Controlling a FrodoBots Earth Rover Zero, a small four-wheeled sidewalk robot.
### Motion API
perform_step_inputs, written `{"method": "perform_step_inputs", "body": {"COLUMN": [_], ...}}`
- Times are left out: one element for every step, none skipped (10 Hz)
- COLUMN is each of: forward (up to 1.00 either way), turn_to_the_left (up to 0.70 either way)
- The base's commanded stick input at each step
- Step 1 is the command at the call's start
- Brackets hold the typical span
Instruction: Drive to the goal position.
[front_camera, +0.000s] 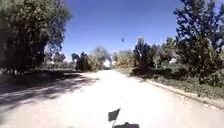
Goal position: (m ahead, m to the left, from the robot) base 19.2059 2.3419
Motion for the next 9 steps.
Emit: {"method": "perform_step_inputs", "body": {"forward": [1.0, 1.0, 1.0, 1.0, 1.0, 1.0, 1.0, 1.0, 1.0], "turn_to_the_left": [0.04, 0.04, 0.04, 0.04, 0.04, 0.04, 0.04, 0.04, 0.04]}}
